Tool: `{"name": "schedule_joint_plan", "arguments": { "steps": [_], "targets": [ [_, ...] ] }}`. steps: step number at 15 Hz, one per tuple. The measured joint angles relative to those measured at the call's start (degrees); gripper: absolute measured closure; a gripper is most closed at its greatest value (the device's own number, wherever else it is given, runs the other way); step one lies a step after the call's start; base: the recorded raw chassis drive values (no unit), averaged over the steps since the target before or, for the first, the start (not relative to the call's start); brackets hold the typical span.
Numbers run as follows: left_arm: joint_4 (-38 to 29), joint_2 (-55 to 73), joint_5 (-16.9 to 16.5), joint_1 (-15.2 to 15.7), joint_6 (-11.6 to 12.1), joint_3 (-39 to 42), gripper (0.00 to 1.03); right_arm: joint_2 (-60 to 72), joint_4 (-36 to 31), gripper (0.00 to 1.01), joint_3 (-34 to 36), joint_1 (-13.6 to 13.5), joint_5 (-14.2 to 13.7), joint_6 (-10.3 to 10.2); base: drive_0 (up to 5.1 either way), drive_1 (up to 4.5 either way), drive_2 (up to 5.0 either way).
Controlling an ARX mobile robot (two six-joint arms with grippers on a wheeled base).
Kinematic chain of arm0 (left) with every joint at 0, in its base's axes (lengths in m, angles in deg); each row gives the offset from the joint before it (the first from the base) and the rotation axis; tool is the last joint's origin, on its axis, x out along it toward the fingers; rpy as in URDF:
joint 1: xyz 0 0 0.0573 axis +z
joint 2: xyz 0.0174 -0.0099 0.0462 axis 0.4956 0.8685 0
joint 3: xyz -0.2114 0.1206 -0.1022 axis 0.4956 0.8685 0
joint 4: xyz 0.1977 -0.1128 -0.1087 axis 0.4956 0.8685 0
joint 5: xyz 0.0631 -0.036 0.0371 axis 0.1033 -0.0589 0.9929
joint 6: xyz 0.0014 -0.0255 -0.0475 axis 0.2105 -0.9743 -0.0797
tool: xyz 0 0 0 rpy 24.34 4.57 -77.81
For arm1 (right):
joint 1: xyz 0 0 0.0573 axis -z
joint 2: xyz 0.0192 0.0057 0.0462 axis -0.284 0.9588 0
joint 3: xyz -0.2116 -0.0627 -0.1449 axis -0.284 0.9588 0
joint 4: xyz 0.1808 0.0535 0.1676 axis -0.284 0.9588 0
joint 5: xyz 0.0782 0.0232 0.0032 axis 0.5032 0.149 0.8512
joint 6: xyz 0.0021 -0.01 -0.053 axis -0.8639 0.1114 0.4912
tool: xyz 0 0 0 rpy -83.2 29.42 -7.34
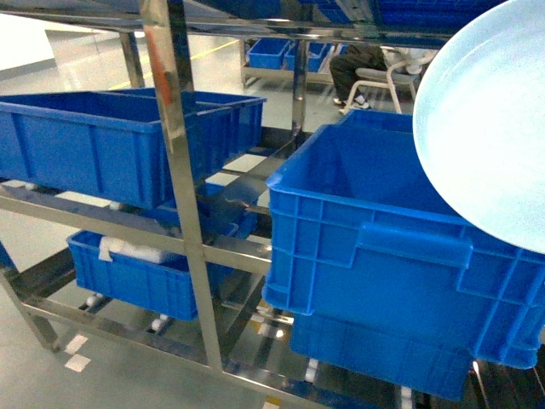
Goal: Place blue tray on left shelf second layer neatly
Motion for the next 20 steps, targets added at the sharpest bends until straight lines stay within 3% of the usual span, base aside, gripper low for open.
{"name": "schedule_joint_plan", "arguments": {
  "steps": [4, 6, 18, 19, 20],
  "targets": [
    [0.0, 0.0, 0.0, 0.0, 0.0, 0.0, 0.05, 0.0, 0.0, 0.99, 0.0, 0.0, 0.0, 0.0, -6.5, 0.96, 1.0],
    [0.1, 0.0, 0.0, 0.0, 0.0, 0.0, 0.05, 0.0, 0.0, 0.99, 0.0, 0.0, 0.0, 0.0, -1.7, -1.68, -1.7],
    [0.0, 0.0, 0.0, -0.1, 0.0, 0.0, 0.05, 0.0, 0.0, 0.99, 0.0, 0.0, 0.1, 0.0, -6.4, 2.04, -0.7],
    [0.0, 0.0, 0.0, -0.1, 0.0, 0.0, 0.05, 0.1, 1.2, 0.99, -0.1, 0.1, 0.4, -0.7, -6.4, 2.04, -0.7],
    [0.0, 0.0, 0.0, -0.1, 0.0, 0.0, 0.05, 1.6, 5.8, 0.99, -0.9, 0.5, 3.4, -4.5, -6.4, 2.04, -0.7]
  ]
}}
